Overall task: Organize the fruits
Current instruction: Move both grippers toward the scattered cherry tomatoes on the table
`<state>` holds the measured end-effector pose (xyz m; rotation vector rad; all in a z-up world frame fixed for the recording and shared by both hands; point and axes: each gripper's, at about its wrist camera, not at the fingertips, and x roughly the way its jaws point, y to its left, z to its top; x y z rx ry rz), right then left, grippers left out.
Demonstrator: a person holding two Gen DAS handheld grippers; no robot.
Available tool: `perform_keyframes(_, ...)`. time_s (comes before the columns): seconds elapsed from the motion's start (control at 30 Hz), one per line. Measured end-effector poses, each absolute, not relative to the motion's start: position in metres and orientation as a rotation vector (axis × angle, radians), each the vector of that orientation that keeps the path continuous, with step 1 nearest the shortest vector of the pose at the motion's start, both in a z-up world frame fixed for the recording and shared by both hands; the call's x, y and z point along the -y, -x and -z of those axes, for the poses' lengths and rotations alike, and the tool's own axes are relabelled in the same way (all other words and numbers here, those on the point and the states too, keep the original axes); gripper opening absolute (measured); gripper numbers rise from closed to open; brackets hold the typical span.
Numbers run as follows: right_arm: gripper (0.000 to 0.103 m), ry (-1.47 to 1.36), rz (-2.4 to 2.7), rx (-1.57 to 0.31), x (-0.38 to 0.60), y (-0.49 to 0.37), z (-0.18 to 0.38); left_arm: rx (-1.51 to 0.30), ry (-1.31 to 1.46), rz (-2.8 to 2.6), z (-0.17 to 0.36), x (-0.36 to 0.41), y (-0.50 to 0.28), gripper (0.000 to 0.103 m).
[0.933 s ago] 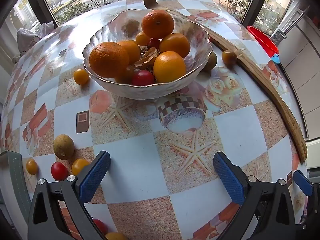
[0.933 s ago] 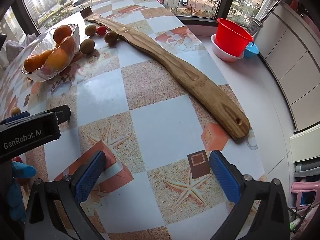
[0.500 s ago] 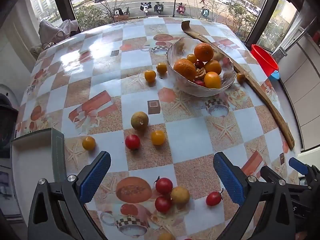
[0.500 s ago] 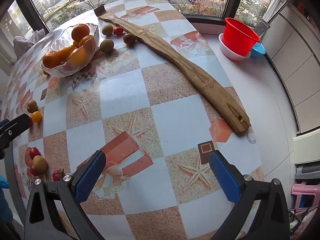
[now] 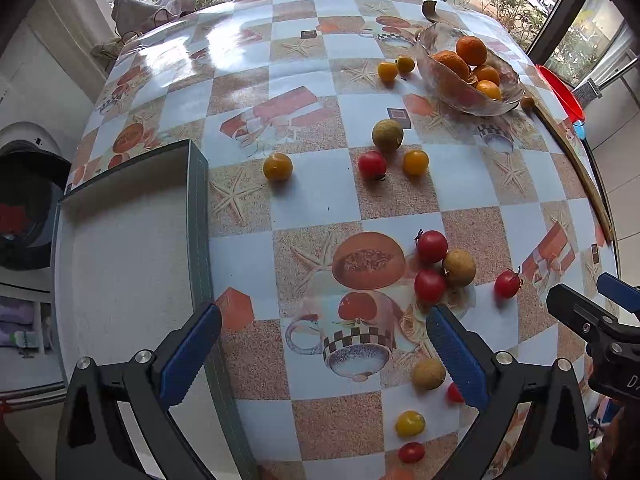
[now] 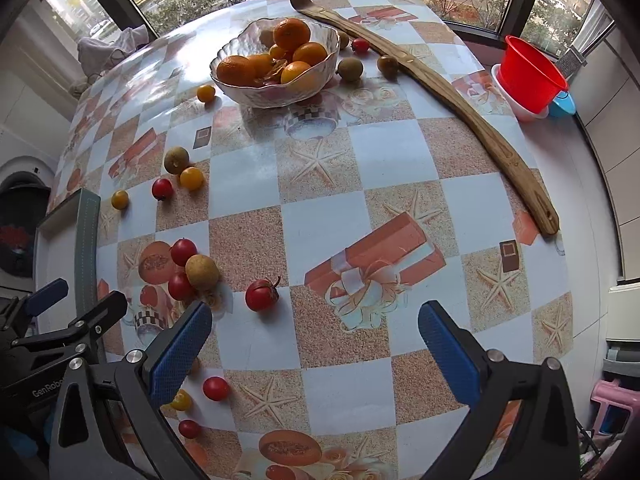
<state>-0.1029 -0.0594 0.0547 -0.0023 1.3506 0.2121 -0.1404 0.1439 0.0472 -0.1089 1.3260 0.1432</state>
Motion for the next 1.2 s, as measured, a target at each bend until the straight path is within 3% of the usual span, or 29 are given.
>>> perform_keyframes(1.2,0.103,0.042,-0.22,-1.406,0.039,0.103,-0.042,-1.384,0.146,-0.138,-0.007,-0.169,0.142,0.103)
